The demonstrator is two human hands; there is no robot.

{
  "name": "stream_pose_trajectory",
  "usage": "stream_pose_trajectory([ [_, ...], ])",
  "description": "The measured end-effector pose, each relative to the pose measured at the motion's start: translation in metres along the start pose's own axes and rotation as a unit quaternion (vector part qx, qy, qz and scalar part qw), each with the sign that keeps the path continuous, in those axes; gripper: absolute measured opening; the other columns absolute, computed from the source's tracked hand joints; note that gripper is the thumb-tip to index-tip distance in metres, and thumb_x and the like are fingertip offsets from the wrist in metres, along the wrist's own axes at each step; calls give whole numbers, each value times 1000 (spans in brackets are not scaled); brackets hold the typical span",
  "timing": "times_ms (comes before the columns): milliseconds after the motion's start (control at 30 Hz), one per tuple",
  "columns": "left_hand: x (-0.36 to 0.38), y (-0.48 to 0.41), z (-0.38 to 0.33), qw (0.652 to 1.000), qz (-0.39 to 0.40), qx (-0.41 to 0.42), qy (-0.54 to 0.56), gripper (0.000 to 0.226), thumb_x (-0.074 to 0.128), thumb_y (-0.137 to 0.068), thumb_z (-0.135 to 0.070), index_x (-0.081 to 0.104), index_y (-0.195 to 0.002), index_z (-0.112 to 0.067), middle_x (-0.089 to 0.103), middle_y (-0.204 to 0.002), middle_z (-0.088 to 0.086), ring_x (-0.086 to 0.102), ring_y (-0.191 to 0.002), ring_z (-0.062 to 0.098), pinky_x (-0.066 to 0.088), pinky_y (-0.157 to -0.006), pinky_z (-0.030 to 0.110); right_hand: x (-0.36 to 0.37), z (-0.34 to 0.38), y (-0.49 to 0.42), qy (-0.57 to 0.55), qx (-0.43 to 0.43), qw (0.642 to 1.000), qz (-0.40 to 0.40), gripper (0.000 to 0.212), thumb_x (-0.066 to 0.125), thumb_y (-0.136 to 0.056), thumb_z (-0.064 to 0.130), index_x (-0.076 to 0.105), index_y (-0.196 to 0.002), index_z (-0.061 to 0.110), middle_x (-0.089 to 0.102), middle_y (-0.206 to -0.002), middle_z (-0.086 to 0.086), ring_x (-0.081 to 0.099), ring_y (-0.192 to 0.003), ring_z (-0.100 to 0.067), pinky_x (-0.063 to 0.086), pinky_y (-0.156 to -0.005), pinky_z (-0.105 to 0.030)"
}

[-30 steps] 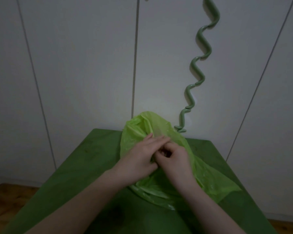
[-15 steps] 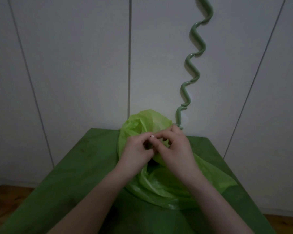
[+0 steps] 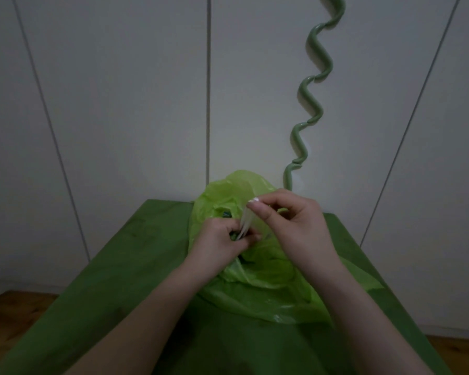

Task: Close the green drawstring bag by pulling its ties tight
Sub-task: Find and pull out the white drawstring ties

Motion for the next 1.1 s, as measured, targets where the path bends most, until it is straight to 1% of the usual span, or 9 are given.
stream_pose_trajectory([
  [67,0,0,1,1000,1,-5,4,8,77,-68,-18,74,-76,-19,64,-60,-24,59,-58,-9,41,-56,4,-3,3,0,-20,-1,1000,-8,7,73,-79,11,74,-76,16,70,-76,1,62,-68,-5,48,-59,-20],
  [133,0,1,2,1000,1,-10,9,8,77,-68,-17,74,-75,-19,64,-57,-26,60,-59,-9,43,-57,5,-6,6,0,-36,-5,999,-16,7,73,-80,12,74,-75,17,70,-75,2,63,-69,-5,49,-62,-25],
  [200,1,1,2,1000,4,-11,14,8,77,-68,-16,74,-76,-18,67,-62,-22,61,-61,-9,44,-58,5,-10,7,0,-49,-7,999,-23,4,72,-80,14,75,-76,15,70,-75,2,63,-71,-6,49,-66,-30],
  [300,1,2,1,1000,9,-6,12,9,76,-69,-16,74,-78,-17,71,-72,-10,62,-64,-8,43,-61,5,-13,10,-1,-67,-17,997,-33,5,73,-78,17,75,-78,12,69,-75,1,62,-71,-6,49,-65,-25],
  [600,1,2,8,1000,11,-10,3,9,76,-69,-19,74,-78,-19,74,-78,-6,66,-71,-2,46,-66,6,-18,13,0,-110,-36,992,-42,18,70,-74,32,76,-78,15,69,-74,5,61,-73,-8,50,-65,-23],
  [767,2,2,14,999,25,-21,-8,10,76,-69,-18,74,-79,-18,74,-77,-3,66,-69,0,46,-63,5,-19,14,-3,-171,-47,983,-41,4,74,-75,22,76,-77,21,73,-73,10,64,-73,-3,48,-64,-13],
  [967,2,3,19,998,37,-45,-9,8,75,-70,-20,73,-78,-20,74,-73,-2,60,-55,-3,46,-55,7,-21,24,-3,-187,-63,979,-45,6,71,-74,26,77,-75,25,76,-69,10,66,-65,-1,48,-60,-10],
  [1033,2,4,21,998,41,-52,-14,7,76,-69,-21,73,-76,-21,74,-71,-2,61,-52,2,48,-53,11,-22,28,-3,-191,-71,978,-46,7,71,-75,25,78,-77,23,76,-70,10,67,-67,-2,49,-62,-11],
  [1100,1,5,22,998,36,-52,-18,8,76,-68,-22,73,-76,-23,74,-72,-4,65,-58,9,53,-57,16,-23,32,-4,-194,-77,977,-46,8,70,-76,23,78,-78,21,76,-71,9,68,-67,-3,50,-63,-12],
])
Point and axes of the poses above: each hand's wrist, its own y-axis away from the middle knuckle, its own x-axis out of the palm, z = x × y, the point moved 6 cm from there along -y, towards the middle knuckle
